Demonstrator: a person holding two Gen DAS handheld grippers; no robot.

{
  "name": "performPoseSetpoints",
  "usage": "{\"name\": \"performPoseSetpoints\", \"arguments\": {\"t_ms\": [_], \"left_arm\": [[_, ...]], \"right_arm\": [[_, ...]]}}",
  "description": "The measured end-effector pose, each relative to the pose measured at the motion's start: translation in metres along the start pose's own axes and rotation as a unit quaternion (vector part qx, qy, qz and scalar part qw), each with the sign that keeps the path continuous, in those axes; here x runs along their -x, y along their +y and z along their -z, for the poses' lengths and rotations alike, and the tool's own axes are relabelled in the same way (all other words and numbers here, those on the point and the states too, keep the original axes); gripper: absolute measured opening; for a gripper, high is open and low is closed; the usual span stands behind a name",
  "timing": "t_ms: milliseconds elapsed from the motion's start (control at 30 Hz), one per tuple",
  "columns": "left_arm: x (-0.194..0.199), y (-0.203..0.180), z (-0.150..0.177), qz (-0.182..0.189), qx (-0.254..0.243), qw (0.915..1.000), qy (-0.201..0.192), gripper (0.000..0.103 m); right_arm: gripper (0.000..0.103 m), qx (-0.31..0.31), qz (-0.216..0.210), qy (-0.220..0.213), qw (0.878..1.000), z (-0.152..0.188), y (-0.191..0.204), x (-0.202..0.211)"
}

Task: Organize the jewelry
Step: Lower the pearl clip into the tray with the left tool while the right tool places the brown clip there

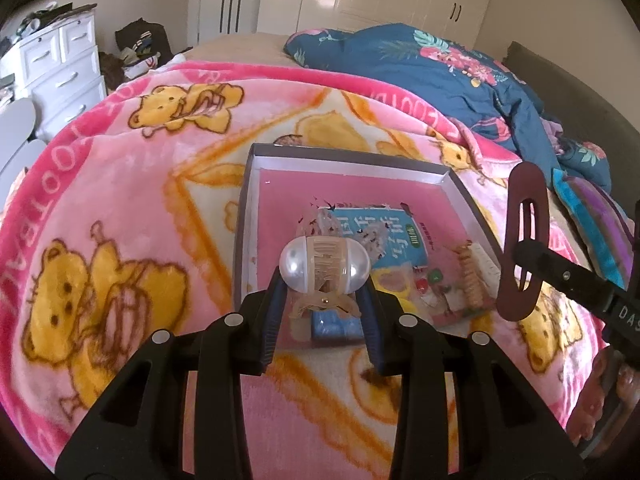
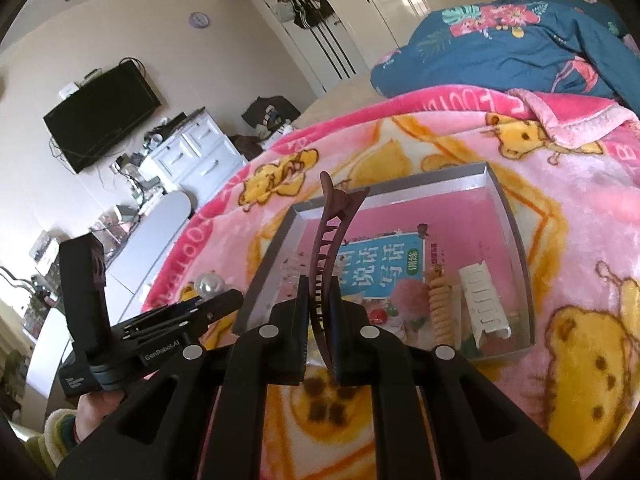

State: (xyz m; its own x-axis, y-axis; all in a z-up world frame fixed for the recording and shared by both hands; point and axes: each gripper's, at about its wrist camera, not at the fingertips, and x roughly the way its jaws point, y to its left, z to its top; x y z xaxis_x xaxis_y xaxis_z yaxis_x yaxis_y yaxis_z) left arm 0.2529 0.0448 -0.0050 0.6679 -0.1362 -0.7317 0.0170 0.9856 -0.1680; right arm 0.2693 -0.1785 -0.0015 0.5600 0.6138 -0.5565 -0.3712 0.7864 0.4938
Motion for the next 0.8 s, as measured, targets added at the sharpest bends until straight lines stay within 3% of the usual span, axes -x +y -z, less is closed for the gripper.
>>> {"name": "performPoseSetpoints", "arguments": {"t_ms": [467, 800], "left_arm": [[-0.038, 0.001, -0.004, -0.009, 0.002, 0.9998, 0.020, 0.027], [-0.049, 0.005, 0.000, -0.014, 0.006, 0.9995, 0.028, 0.027]], "right_arm": [[0.009, -0.006, 0.034, 0.039, 0.999, 0.010, -0.016, -0.046], [0.009, -0.003, 0.056, 0.045, 0.997, 0.015, -0.021, -0.057]]}}
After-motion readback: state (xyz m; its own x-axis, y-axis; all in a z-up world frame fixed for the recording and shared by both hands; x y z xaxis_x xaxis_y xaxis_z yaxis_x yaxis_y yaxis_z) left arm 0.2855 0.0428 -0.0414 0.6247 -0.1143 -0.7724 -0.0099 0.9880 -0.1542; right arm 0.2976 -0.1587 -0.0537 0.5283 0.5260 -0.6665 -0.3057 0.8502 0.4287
